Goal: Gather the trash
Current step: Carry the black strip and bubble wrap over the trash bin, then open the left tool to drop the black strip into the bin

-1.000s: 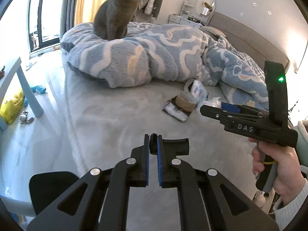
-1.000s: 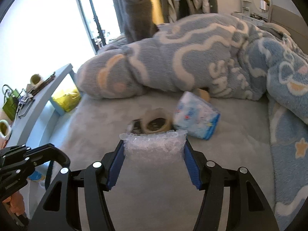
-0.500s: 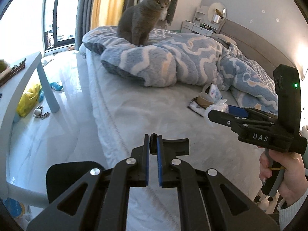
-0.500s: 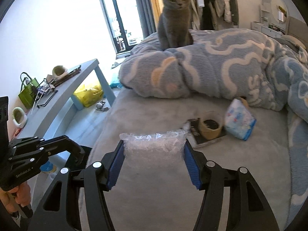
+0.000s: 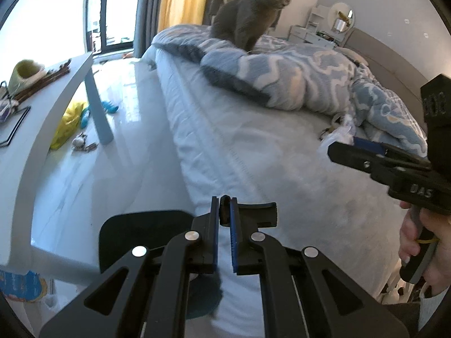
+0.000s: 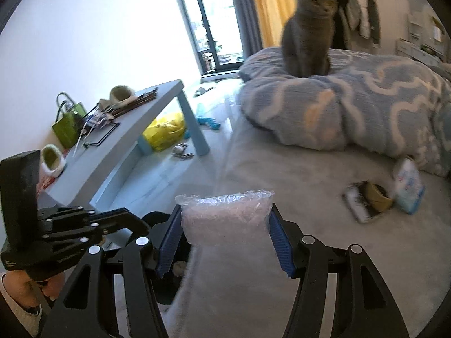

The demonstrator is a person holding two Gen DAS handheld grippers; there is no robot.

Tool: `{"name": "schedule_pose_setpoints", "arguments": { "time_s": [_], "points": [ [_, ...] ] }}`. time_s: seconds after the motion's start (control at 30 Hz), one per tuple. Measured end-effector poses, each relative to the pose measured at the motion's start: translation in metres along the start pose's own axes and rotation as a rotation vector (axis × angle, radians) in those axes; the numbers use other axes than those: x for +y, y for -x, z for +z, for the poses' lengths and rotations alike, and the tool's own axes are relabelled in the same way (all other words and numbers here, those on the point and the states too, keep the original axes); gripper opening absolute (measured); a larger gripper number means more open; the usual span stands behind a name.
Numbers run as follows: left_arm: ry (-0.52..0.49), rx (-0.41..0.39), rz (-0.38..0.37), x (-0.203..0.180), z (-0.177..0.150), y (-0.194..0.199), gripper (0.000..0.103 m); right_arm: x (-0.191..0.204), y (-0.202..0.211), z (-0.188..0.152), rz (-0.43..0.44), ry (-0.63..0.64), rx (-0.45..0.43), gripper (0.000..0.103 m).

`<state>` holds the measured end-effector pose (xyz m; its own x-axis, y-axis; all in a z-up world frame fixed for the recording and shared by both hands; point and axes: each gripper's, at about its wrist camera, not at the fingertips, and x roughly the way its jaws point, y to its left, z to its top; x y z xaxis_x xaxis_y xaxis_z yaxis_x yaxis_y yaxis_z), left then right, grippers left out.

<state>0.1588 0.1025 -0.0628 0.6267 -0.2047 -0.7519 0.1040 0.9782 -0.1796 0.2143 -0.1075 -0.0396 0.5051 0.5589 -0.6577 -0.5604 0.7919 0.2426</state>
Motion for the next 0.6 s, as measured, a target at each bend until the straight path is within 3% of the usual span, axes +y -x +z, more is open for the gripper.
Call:
{"name": "schedule_pose_setpoints", "arguments": {
  "time_s": [0.3, 0.6],
  "points": [
    [0.042, 0.079, 0.044, 0.049, -0.019, -0.009, 0.008, 0.05, -0.033, 0.003, 0.058, 0.045, 0.043, 0.06],
    [0.103, 0.214, 0.075, 0.095, -0.047, -0.027, 0.008, 0.088, -0.065, 0.0, 0.09, 0.099, 0.101, 0.06]
  ]
}}
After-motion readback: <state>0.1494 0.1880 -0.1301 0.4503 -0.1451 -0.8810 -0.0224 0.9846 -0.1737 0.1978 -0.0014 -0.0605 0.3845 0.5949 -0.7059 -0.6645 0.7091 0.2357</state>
